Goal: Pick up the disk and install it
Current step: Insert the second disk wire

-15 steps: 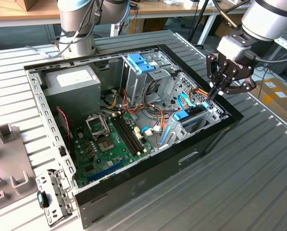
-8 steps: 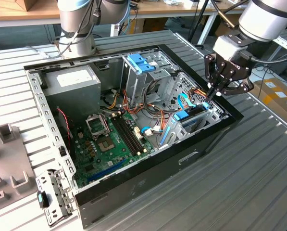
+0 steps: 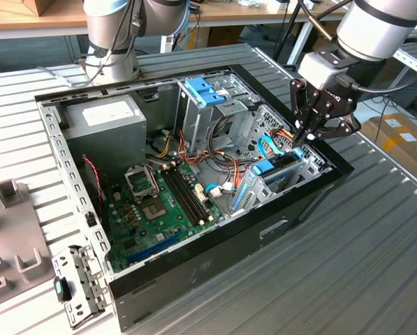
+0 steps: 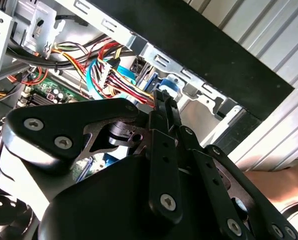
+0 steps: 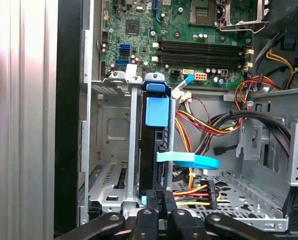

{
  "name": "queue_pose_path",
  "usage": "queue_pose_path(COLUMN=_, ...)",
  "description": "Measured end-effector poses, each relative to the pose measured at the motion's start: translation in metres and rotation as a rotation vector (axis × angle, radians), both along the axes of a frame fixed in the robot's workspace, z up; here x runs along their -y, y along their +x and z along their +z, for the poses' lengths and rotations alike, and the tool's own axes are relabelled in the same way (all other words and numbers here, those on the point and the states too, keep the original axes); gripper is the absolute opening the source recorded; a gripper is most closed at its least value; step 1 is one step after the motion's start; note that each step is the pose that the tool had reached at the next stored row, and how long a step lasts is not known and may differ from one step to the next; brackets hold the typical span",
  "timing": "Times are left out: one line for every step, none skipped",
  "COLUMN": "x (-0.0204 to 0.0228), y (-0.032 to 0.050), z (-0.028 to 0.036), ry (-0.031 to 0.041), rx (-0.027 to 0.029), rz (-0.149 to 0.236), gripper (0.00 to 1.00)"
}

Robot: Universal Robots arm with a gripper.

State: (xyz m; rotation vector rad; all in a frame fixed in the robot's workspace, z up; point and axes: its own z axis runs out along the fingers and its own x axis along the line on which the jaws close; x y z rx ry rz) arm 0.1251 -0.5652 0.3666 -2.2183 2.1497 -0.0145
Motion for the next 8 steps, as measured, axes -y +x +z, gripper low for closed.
queue_pose_path(x=-0.0008, y=-0.0018, z=-0.0011, ry=0.0, rx=0.001, rz=-0.003, gripper=0.16)
queue_pose_path(x=-0.0013, y=-0.0029, z=-0.0019, ry=0.0001, rx=0.0016, rz=-0.004, gripper=0.16)
queue_pose_path(x=-0.002, y=-0.0049, z=-0.0034, ry=0.0001, rx=0.0029, rz=-0.007, gripper=0.16)
queue_pose_path(x=-0.0023, y=-0.0064, z=-0.0053, ry=0.0003, rx=0.0047, rz=-0.011, gripper=0.16)
queue_pose_path(x=-0.0023, y=-0.0071, z=-0.0066, ry=0.0, rx=0.0068, rz=-0.015, gripper=0.16)
queue_pose_path(x=-0.0024, y=-0.0076, z=-0.0075, ry=0.0, rx=0.0084, rz=-0.018, gripper=0.16)
queue_pose_path(x=-0.0024, y=-0.0078, z=-0.0078, ry=0.0, rx=0.0092, rz=-0.02, gripper=0.16)
queue_pose_path(x=-0.0024, y=-0.0078, z=-0.0078, ry=-0.0001, rx=0.0093, rz=-0.02, gripper=0.16)
